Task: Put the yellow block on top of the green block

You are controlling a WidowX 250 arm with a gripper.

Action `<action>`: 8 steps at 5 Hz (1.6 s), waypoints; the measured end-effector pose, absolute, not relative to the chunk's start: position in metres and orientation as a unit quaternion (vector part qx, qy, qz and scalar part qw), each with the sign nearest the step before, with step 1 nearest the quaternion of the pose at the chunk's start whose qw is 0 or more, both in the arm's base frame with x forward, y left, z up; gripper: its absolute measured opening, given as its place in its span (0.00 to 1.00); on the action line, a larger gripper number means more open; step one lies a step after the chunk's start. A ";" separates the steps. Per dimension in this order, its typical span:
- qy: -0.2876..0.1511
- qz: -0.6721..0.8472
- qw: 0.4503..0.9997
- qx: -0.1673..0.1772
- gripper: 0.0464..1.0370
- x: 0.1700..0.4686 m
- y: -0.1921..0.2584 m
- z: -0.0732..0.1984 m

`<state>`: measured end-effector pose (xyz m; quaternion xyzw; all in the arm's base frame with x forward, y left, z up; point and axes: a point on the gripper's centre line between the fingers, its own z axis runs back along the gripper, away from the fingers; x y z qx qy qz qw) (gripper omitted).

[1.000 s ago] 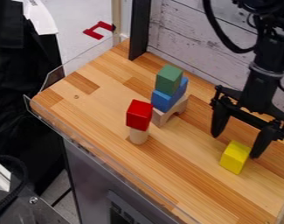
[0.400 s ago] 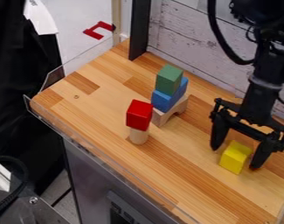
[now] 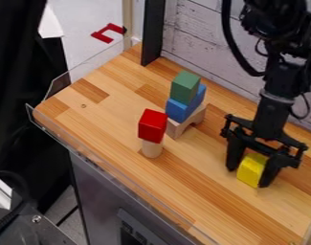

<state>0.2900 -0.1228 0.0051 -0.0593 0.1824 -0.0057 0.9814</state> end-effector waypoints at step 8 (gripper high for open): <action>0.071 0.069 0.994 -0.054 0.54 0.297 0.004 0.124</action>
